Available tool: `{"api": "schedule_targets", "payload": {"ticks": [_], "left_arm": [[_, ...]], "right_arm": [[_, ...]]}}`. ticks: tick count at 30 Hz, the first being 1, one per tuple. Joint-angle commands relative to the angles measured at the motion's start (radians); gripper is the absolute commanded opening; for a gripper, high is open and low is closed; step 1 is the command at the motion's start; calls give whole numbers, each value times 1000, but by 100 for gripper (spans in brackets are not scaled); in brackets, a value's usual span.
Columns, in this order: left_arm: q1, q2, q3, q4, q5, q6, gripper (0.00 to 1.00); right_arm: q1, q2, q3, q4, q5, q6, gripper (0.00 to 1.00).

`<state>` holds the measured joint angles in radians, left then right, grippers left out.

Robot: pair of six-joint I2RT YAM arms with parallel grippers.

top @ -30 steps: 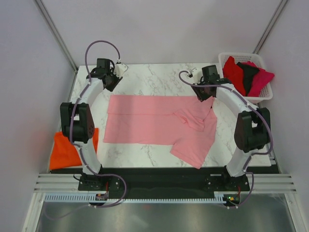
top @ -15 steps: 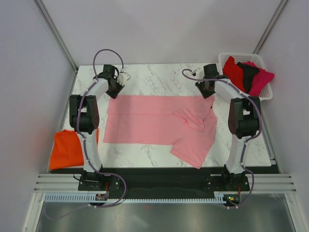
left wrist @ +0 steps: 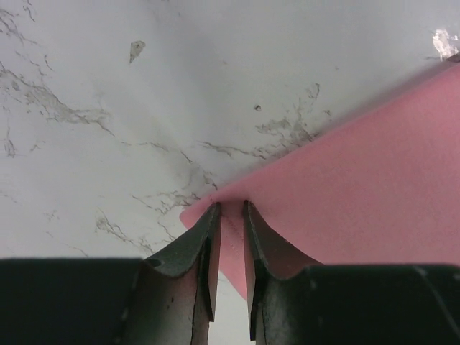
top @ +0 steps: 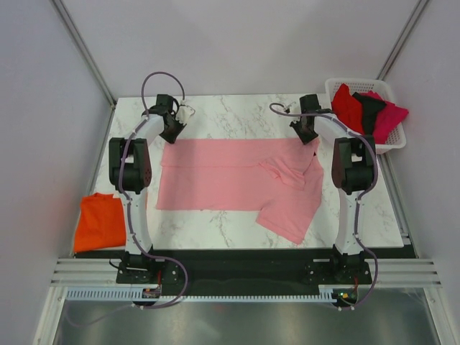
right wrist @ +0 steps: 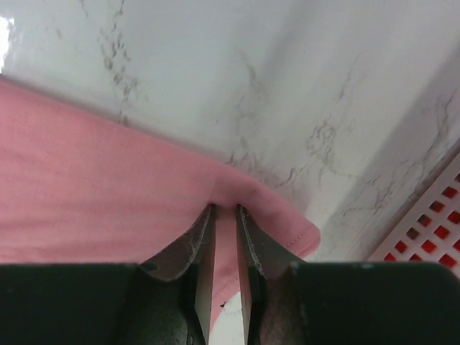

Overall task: Fold and stack the t-shirts
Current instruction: Fold the tshirt

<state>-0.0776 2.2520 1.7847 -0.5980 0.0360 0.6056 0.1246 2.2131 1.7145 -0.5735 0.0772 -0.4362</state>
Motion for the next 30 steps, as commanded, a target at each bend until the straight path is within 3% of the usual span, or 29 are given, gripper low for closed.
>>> {"api": "schedule_targets", "payload": {"ticks": [1,11,14,17,19,23,27,30], "left_arm": [[16,46,57,-2,-10,-32,25],[48,211,347,-63,-33,-27,25],[47,195,389,-63,-31,-44,29],[41,75,394,-63,-2,-110,36],[29,-47,384,-62,5,-154,43],[7,-204,271,-63,21,-167,48],[-1,-288,90,-77,62,-167,42],[-1,-334,-42,-85,110,-197,38]], "right_arm": [[-6,97,109,-11,29,-15,25],[-2,293,454,-86,26,-75,28],[1,300,510,-89,32,-82,30],[4,225,521,-80,10,-72,34],[15,111,458,-56,-1,-67,39],[53,-116,245,24,-135,-85,43],[137,-254,71,-18,-304,-148,40],[188,-265,-30,-64,-378,-157,38]]}}
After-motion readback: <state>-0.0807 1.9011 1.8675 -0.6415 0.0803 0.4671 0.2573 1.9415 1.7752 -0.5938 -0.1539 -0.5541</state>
